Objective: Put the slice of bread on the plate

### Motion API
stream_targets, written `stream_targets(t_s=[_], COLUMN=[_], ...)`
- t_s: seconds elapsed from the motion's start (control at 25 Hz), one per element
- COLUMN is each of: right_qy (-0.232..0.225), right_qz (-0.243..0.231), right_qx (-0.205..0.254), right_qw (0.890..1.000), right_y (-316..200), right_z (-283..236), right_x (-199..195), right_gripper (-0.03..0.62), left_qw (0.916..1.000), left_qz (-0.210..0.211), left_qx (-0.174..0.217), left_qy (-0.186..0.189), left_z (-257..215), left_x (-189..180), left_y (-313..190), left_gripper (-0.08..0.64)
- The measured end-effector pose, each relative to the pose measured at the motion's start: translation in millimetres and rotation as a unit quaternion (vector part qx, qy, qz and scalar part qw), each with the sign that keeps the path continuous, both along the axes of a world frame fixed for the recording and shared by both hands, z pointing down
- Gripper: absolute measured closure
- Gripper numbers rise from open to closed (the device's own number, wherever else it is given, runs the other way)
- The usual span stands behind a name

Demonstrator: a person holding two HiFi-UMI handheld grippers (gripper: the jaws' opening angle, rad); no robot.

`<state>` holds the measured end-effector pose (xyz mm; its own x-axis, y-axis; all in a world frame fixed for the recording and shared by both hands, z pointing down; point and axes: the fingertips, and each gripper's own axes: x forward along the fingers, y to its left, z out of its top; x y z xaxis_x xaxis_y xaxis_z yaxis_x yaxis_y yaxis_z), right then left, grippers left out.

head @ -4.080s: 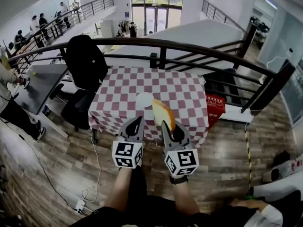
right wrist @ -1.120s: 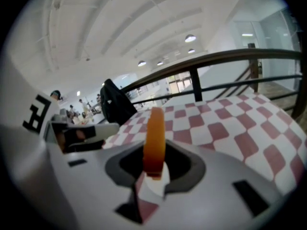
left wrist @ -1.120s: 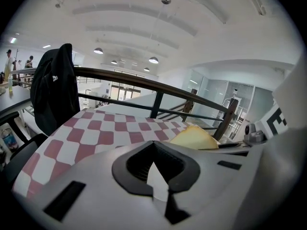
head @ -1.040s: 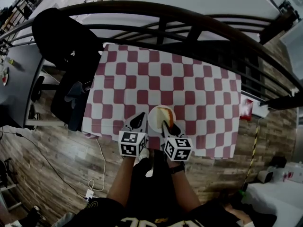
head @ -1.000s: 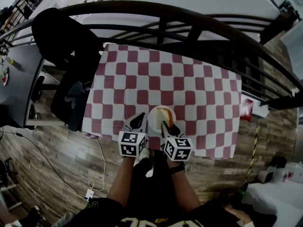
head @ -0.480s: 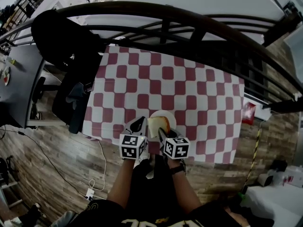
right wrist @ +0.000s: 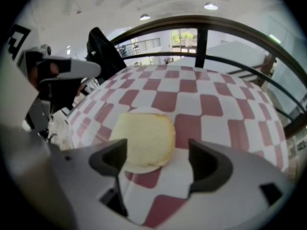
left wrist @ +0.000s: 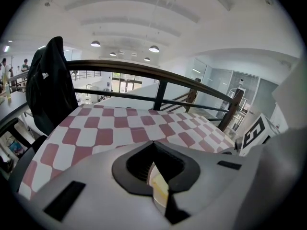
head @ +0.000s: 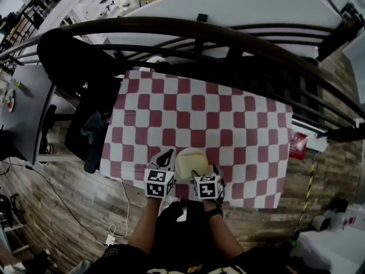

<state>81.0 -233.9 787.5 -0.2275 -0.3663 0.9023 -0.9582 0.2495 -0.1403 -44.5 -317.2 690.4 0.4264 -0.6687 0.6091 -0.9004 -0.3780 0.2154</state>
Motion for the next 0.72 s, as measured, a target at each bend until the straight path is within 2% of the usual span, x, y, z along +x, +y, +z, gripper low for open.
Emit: stream_targets(t_s=[0.08, 0.2, 0.36, 0.52, 0.6, 0.72], right_qy=[-0.007, -0.024, -0.043, -0.067, -0.073, -0.077], right_qz=[-0.001, 0.002, 0.007, 0.003, 0.006, 0.007], right_qx=[-0.001, 0.024, 0.089, 0.165, 0.202, 0.255], right_qw=[1.0, 0.999, 0.995, 0.984, 0.977, 0.964], right_y=[-0.6, -14.4, -55.0, -98.1, -115.2, -132.9], right_z=[-0.2, -13.9, -45.3, -98.2, -127.5, -171.2], right_x=[3.4, 7.9, 13.9, 10.8, 10.8, 10.7], right_gripper=[0.193, 0.193, 0.195, 0.2, 0.238, 0.333], left_qw=[1.0, 0.9999, 0.9998, 0.999, 0.998, 0.9952], left_qz=[0.005, 0.012, 0.01, 0.007, 0.011, 0.019], left_qx=[0.0, 0.003, 0.017, 0.042, 0.06, 0.093], left_qy=[-0.003, -0.004, 0.004, 0.013, 0.016, 0.022], left_z=[-0.7, -3.2, -16.1, -39.4, -56.6, -87.4], left_x=[3.5, 8.6, 13.8, 17.4, 21.0, 27.1], left_y=[-5.8, -14.6, -33.4, -51.4, -59.2, -67.6], left_gripper=[0.541, 0.541, 0.541, 0.541, 0.541, 0.541])
